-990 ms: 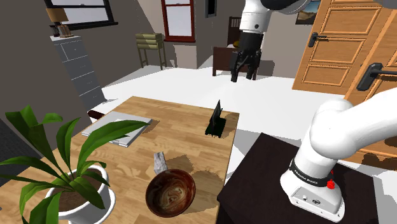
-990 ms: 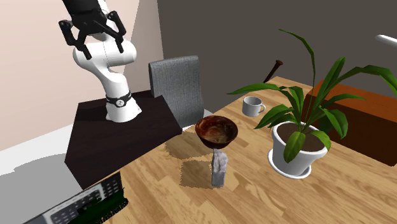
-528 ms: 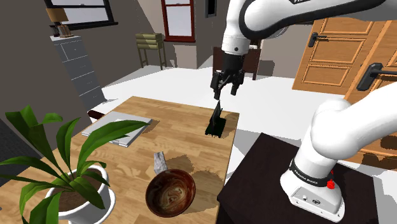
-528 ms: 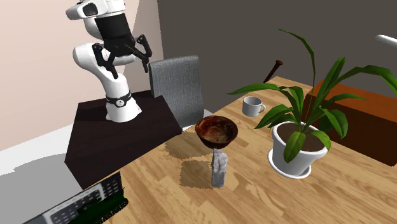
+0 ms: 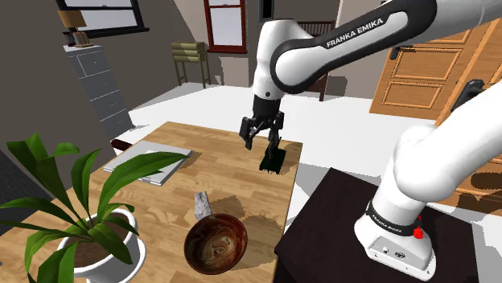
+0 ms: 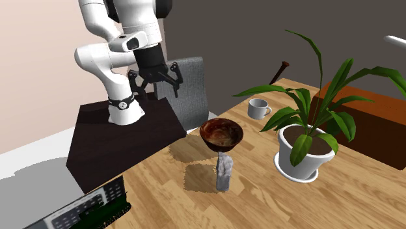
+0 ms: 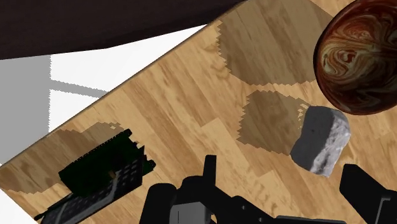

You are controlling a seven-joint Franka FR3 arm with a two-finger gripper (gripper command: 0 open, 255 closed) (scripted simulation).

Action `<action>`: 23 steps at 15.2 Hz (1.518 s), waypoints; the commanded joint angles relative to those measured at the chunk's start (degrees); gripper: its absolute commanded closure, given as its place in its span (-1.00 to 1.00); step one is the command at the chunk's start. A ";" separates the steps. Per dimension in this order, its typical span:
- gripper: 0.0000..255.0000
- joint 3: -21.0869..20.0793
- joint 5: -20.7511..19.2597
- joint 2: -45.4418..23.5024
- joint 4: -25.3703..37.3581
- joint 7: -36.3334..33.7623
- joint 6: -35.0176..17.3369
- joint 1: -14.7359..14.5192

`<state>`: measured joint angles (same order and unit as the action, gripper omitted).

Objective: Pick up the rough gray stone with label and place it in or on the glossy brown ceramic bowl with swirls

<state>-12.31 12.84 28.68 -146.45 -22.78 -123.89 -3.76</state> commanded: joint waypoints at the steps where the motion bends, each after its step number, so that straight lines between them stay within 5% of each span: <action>1: -1.00 -2.19 0.17 -3.60 -0.08 -2.17 -4.44 -0.35; 7: -1.00 -8.07 -3.34 -16.73 3.37 -9.87 -15.60 0.19; 13: -1.00 -11.68 -14.55 -31.47 9.93 -22.10 -23.92 0.58; 19: -1.00 -8.42 -28.44 -46.15 19.83 -35.42 -27.70 -4.65; 23: -1.00 -5.72 -32.62 -52.40 24.85 -39.55 -28.73 -8.06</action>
<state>-18.65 -18.84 -22.22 -122.80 -61.48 -152.36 -11.11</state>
